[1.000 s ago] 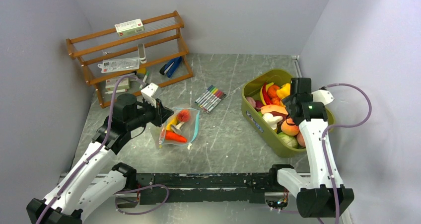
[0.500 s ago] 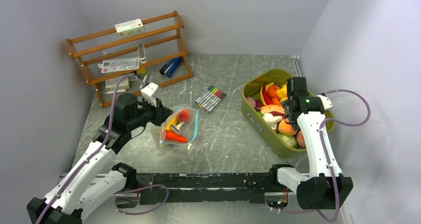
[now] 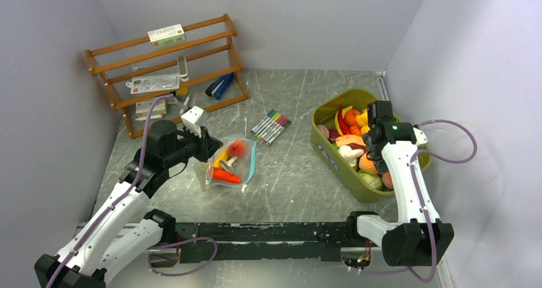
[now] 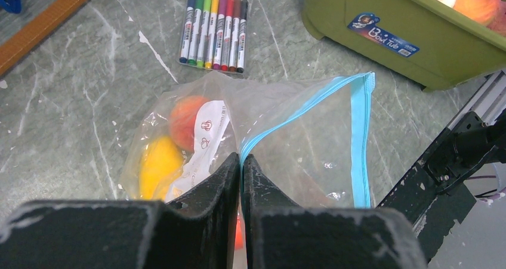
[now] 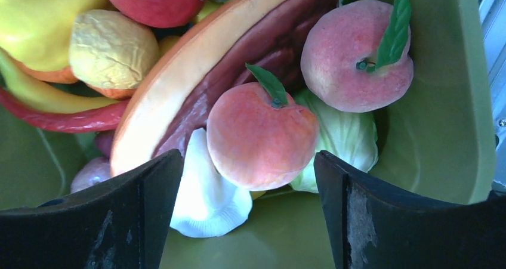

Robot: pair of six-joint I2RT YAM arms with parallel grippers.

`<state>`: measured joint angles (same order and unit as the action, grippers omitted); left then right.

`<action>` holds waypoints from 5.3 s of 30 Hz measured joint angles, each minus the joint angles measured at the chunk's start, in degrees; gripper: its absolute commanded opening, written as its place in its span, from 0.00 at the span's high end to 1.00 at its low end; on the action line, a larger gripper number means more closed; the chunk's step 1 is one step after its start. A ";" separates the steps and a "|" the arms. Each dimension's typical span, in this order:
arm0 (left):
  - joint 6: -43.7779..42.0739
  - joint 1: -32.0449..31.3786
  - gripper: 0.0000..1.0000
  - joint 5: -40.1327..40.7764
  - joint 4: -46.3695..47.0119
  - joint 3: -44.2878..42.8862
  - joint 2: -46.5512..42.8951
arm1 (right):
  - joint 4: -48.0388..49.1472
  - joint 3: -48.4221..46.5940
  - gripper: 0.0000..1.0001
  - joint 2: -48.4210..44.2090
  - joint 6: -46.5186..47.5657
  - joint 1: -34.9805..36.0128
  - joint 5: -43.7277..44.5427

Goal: Place the food in the zip-top bag and seal the zipper
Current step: Pick up the fake fruit from the bin, then place the fake fruit in the zipper food storage bag, then pick up the fake vegetable from the bin.

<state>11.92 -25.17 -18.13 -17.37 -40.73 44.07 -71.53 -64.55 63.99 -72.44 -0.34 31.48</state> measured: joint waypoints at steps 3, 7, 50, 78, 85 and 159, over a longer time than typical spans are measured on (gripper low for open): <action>0.02 0.00 0.93 0.00 0.00 0.00 -0.22 | 1.44 2.19 0.18 0.85 -0.04 0.00 -0.63; 0.00 0.00 0.93 0.00 -0.02 0.00 -0.24 | 3.45 5.99 0.24 1.55 -0.42 0.00 -2.05; 11.47 0.00 0.93 1.31 1.86 -3.32 4.98 | 39.63 13.22 0.50 -22.91 33.70 -0.07 -35.01; 11.87 0.00 0.93 5.75 0.81 -5.40 4.83 | 60.50 10.95 0.52 -0.68 31.19 54.40 -33.27; 11.63 0.00 0.93 4.39 0.39 -5.40 4.94 | 63.10 5.77 0.52 6.73 31.17 62.64 -28.92; -0.44 0.00 0.93 -2.27 0.42 -0.92 2.05 | 22.43 -5.95 0.46 -2.56 31.45 37.20 9.16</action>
<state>11.49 -25.17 -20.40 -16.95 -41.65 46.13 -49.10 -70.50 61.43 -40.99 36.86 40.64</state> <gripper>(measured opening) 0.071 0.535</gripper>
